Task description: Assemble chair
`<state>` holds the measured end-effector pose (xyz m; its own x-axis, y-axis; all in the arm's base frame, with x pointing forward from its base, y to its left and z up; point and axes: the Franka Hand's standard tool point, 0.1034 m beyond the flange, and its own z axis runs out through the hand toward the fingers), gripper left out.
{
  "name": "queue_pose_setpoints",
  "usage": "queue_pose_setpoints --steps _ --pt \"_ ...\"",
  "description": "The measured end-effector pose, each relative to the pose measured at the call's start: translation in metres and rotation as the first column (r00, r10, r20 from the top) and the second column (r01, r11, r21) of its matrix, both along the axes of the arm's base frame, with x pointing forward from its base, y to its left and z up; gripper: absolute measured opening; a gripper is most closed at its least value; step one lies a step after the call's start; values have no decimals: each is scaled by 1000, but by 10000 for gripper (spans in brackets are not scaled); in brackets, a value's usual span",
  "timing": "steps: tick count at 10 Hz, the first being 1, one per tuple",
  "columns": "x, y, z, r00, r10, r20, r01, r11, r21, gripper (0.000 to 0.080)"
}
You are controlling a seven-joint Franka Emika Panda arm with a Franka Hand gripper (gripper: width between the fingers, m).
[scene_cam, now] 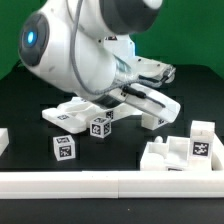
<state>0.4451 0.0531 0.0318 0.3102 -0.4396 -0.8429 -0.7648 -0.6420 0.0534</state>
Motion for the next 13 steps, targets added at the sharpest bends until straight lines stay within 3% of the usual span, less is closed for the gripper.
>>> queue_pose_setpoints --steps 2,6,9,10,11,12,13 --pt "-2 0 -2 1000 -3 -3 3 1000 2 648" --pt "-9 8 -23 1000 -13 -9 12 999 -34 648" --pt "-9 8 -24 1000 -14 -8 14 999 -36 621" --pt "-9 8 -24 1000 -14 -8 14 999 -36 442" --pt "-8 8 -25 1000 -14 -1 14 999 -42 442" --pt "-5 9 -16 1000 -10 3 10 999 -32 284" --pt "2 3 1 1000 -15 3 15 1000 -10 284"
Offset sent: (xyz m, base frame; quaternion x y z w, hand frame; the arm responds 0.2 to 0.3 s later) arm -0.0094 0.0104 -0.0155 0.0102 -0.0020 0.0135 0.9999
